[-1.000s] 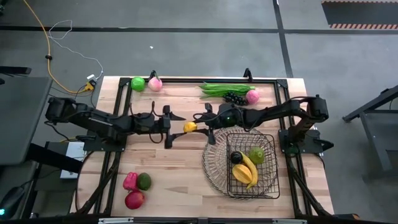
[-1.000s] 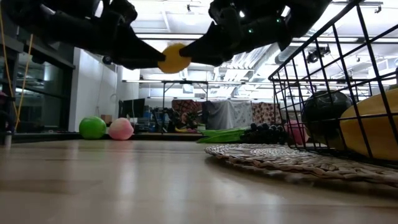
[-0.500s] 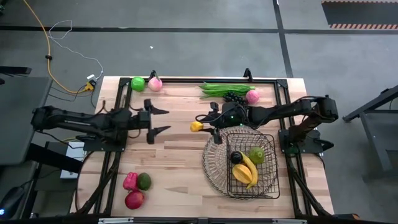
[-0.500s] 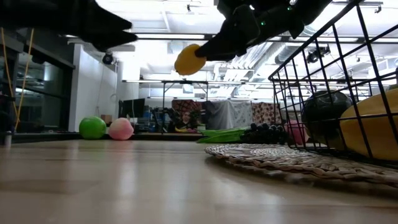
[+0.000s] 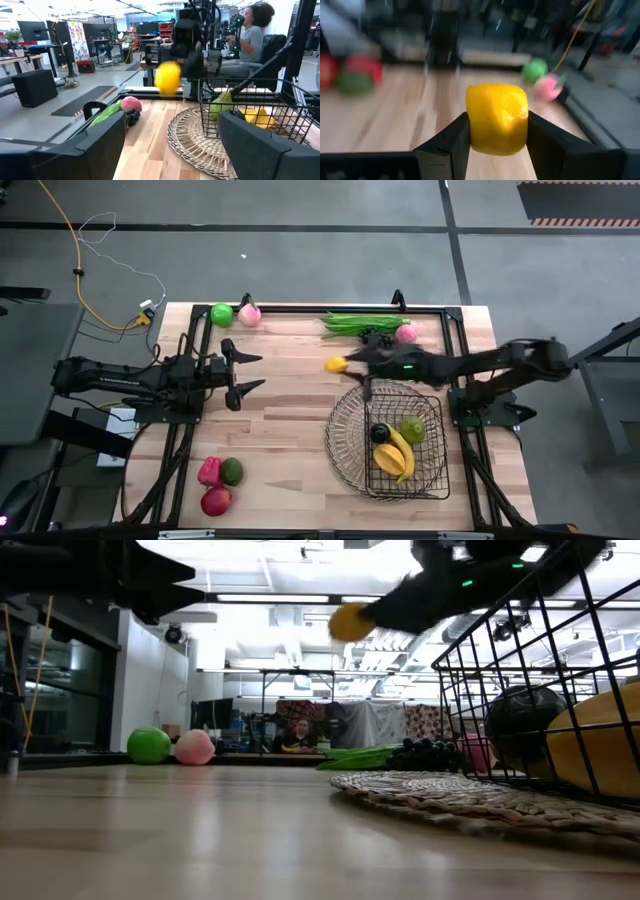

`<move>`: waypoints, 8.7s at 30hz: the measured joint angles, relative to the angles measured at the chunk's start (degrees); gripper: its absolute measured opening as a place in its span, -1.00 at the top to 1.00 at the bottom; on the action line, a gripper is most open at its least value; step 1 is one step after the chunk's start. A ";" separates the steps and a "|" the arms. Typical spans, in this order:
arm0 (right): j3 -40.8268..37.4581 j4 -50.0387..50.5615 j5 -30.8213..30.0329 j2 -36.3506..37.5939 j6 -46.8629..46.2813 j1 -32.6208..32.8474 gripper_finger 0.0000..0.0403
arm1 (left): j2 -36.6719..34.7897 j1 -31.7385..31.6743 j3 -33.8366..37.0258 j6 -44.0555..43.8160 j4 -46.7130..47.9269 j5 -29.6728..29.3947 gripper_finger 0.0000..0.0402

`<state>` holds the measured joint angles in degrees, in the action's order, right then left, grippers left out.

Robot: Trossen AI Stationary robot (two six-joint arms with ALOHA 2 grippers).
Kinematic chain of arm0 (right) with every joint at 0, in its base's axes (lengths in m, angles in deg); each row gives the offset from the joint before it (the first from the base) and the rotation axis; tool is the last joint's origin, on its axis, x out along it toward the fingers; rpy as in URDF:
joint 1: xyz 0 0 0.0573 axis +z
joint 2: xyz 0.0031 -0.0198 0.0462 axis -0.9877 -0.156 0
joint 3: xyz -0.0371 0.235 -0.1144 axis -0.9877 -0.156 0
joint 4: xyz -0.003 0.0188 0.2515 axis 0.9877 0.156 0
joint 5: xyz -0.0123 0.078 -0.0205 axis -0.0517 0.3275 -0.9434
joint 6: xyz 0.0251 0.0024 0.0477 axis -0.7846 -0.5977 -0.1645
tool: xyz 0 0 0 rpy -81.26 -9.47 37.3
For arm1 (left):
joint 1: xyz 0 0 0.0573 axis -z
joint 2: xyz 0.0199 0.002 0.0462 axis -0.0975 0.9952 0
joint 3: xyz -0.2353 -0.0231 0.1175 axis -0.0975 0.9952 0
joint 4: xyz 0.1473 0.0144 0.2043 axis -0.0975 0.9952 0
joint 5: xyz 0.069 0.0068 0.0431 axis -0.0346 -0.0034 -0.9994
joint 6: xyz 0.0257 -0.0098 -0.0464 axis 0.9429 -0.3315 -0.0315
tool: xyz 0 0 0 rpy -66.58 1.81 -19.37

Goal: Build produce basket
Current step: Put the yellow lemon into the wire basket, then put the left peach into the wire basket

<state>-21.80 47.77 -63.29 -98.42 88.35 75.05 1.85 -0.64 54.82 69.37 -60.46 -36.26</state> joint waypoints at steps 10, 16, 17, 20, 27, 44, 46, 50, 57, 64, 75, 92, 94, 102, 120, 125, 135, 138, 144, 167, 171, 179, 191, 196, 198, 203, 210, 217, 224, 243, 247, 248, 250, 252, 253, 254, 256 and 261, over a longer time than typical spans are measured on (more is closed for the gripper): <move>-12.54 -5.68 4.42 18.19 -5.30 0.15 0.24 | 0.04 0.01 0.00 0.03 -1.44 1.90 -0.50; -12.54 -5.46 5.94 19.17 -5.09 0.90 0.24 | 0.04 0.02 0.00 0.02 -1.43 1.83 -0.50; -12.54 -5.45 5.96 19.17 -5.04 0.89 0.24 | 0.04 0.02 0.01 0.02 -1.43 1.82 -0.50; -12.54 -5.46 6.01 19.17 -5.08 0.89 0.24 | 0.04 0.02 0.00 0.02 -1.43 1.68 -0.50; -12.54 -5.46 5.99 19.17 -5.08 0.89 0.24 | 0.04 0.01 0.01 0.03 -1.43 1.68 -0.50; 7.51 41.83 13.07 19.72 -28.41 20.55 0.24 | 0.04 0.01 0.00 0.56 -1.41 1.68 -0.50; 11.47 51.76 9.52 19.29 -36.90 25.83 0.24 | 0.05 0.01 0.00 0.49 -1.41 1.68 -0.50; 18.09 68.16 1.41 18.35 -58.87 36.00 0.24 | 0.06 0.01 0.00 -0.43 -1.43 1.67 -0.50; 21.31 81.82 -1.80 12.13 -87.49 47.25 0.24 | 0.05 0.01 0.00 -0.46 -1.41 1.68 -0.50; 21.27 77.21 7.73 3.11 -91.83 48.03 0.24 | 0.07 0.01 0.00 -0.44 -1.41 1.68 -0.50; 21.27 77.11 9.37 -6.38 -91.44 48.04 0.24 | 0.07 0.02 0.00 1.06 -1.45 1.61 -0.50; 21.27 80.07 10.17 -8.46 -91.90 49.19 0.19 | 0.04 0.02 0.00 1.06 -1.45 1.48 -0.50; 21.27 80.01 10.65 -8.46 -91.94 48.84 0.09 | 0.06 0.00 0.00 1.06 -1.45 1.48 -0.50; 21.27 82.04 17.29 -7.84 -89.72 46.55 -0.67 | 0.07 0.00 0.02 1.06 -1.47 1.48 -0.50; 26.63 84.16 -23.76 11.69 -46.64 27.41 -0.84 | 0.07 0.02 0.00 1.06 -2.83 1.90 -0.50; 10.74 46.36 -8.93 19.40 -22.14 11.58 -0.84 | 0.07 0.02 0.00 2.09 -2.83 1.92 -0.50; -12.27 -9.05 8.80 14.21 -12.37 -6.49 -0.84 | 0.07 0.02 0.02 3.64 -3.11 2.02 -0.50; -12.78 -11.35 8.02 11.89 -11.72 -6.32 -0.84 | 0.07 0.02 0.00 3.67 -3.14 1.85 -0.50; -12.76 -13.04 8.26 9.37 -8.88 -5.86 -0.84 | 0.07 0.02 -0.33 3.61 -3.08 2.01 -0.50; -12.63 -13.00 8.46 8.96 -5.48 -5.92 -0.84 | 0.07 0.02 -0.39 2.57 -2.22 2.22 -0.50; -12.61 -13.00 8.46 8.96 -5.54 -5.92 -0.84 | 0.07 0.02 -0.39 2.40 -2.22 2.09 -0.50; -12.61 -13.00 8.44 8.96 -5.65 -5.93 -0.84 | 2.99 0.02 -0.44 -0.05 -1.87 -10.51 -0.50; -12.61 -12.93 8.39 8.96 -6.70 -5.93 -0.84 | 20.70 -10.88 -11.64 -8.72 19.46 -32.62 -0.63; -12.61 -12.56 8.20 8.96 -6.74 -5.91 -0.84 | 30.34 -23.72 -19.48 -9.47 27.63 -25.58 -0.70; -12.60 -12.56 8.22 8.94 -6.74 -5.91 -0.84 | 34.82 -29.15 -22.83 -9.26 28.57 -21.00 -0.71; -12.61 -12.50 8.22 8.94 -6.66 -5.91 -0.84 | 46.63 -38.21 -32.59 -8.46 35.39 -17.80 -0.71; -12.61 -11.75 8.24 8.94 -6.61 -5.91 -0.84 | 59.05 -42.44 -42.35 -7.53 41.60 -17.78 -0.71; -12.60 -11.47 8.26 8.94 -6.59 -5.91 -0.84 | 66.84 -45.28 -47.21 -10.66 47.52 -17.64 -0.71; -12.59 -11.21 8.27 8.94 -6.57 -5.91 -0.84 | 68.55 -47.65 -47.43 -16.01 48.29 -16.89 -0.70; -12.59 -11.21 8.59 8.94 -6.59 -5.91 -0.84 | 71.95 -51.28 -47.54 -20.17 46.94 -11.54 -0.69; -12.59 -11.21 8.53 8.94 -6.59 -5.91 -0.84 | 71.95 -51.28 -47.54 -20.07 46.96 -11.59 -0.65; -12.59 -11.21 8.52 8.94 -6.59 -5.91 -0.84 | 71.95 -51.28 -47.54 -20.04 47.01 -11.59 -0.63; -12.59 -11.16 8.47 8.94 -6.59 -5.91 -0.84 | 71.97 -51.28 -47.54 -19.98 47.07 -11.61 -0.57; -12.59 -11.14 8.44 8.94 -6.59 -5.91 -0.84 | 71.89 -51.28 -47.52 -19.96 47.30 -11.59 -0.49; -12.59 -11.12 8.44 8.94 -6.59 -5.91 -0.84 | 71.73 -51.28 -47.50 -19.69 47.39 -11.55 -0.45; -12.59 -11.12 8.44 8.94 -6.59 -5.91 -0.84 | 71.50 -51.28 -47.46 -19.46 47.68 -11.55 -0.42; -12.59 -11.07 8.44 8.94 -6.59 -5.91 -0.84 | 70.62 -51.13 -47.31 -19.34 49.00 -11.05 -0.37; -12.59 -10.69 8.13 8.94 -6.58 -5.91 -0.84 | 65.34 -51.01 -47.28 -18.43 50.64 -8.87 -0.33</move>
<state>-34.38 37.08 -55.16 -89.48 81.78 69.14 67.19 -51.66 7.55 50.94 -9.82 -45.13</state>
